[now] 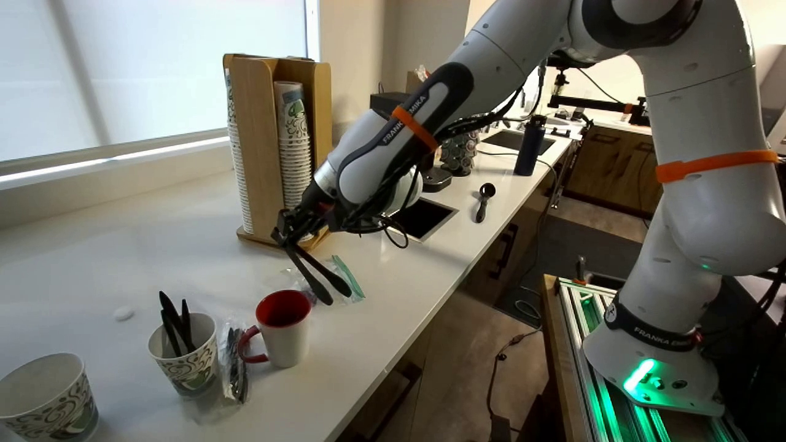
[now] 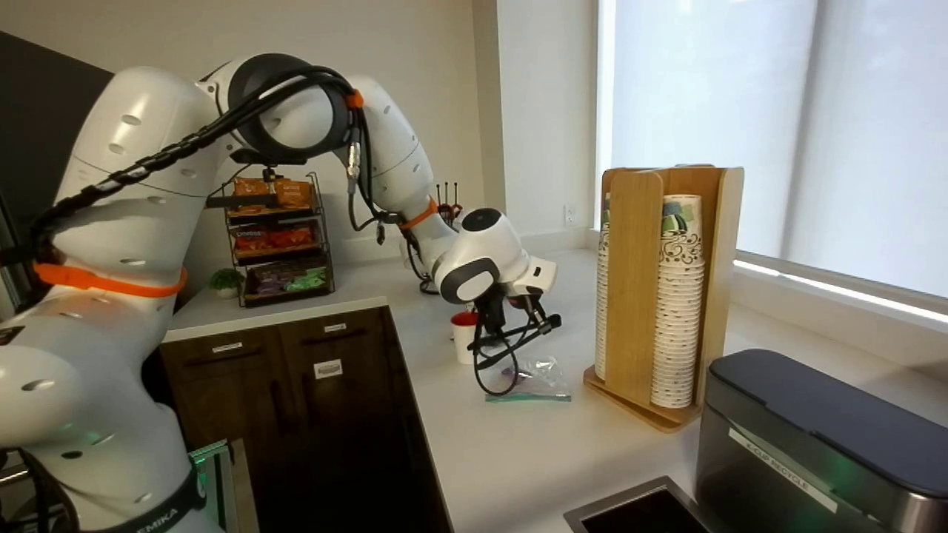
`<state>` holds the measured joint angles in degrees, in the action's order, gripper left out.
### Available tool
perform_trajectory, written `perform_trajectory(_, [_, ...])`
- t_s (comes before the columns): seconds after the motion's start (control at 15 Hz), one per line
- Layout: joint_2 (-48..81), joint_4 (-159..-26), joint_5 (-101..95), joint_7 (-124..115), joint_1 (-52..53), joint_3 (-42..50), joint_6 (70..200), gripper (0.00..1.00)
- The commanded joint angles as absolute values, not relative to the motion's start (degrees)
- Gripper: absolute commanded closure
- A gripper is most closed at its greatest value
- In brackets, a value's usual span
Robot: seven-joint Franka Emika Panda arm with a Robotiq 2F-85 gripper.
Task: Put the black tongs in the paper cup on the right
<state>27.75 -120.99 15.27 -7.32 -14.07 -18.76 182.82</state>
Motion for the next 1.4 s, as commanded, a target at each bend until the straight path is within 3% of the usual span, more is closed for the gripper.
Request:
perform_trajectory(0.0, [23.92, -124.22, 16.51, -12.41, -8.64, -8.57, 174.51, 0.93])
perform_trajectory(0.33, [22.41, -126.71, 10.02, -22.93, 2.22, 7.97, 163.70, 0.93])
perform_trajectory(0.6, [22.62, -128.14, 5.94, -30.98, 7.49, 14.01, 161.43, 0.93])
perform_trajectory(0.67, [22.75, -128.20, 5.75, -32.20, 8.04, 14.43, 160.78, 0.78])
perform_trajectory(0.73, [22.82, -128.26, 5.78, -33.20, 8.46, 14.64, 160.30, 0.47])
perform_trajectory(0.87, [22.38, -128.69, 6.48, -34.21, 8.57, 14.21, 159.60, 0.39])
perform_trajectory(1.2, [20.61, -131.20, 7.78, -32.39, 6.86, 11.46, 158.91, 0.02])
perform_trajectory(1.33, [19.71, -132.30, 8.51, -31.34, 5.99, 10.16, 157.59, 0.00])
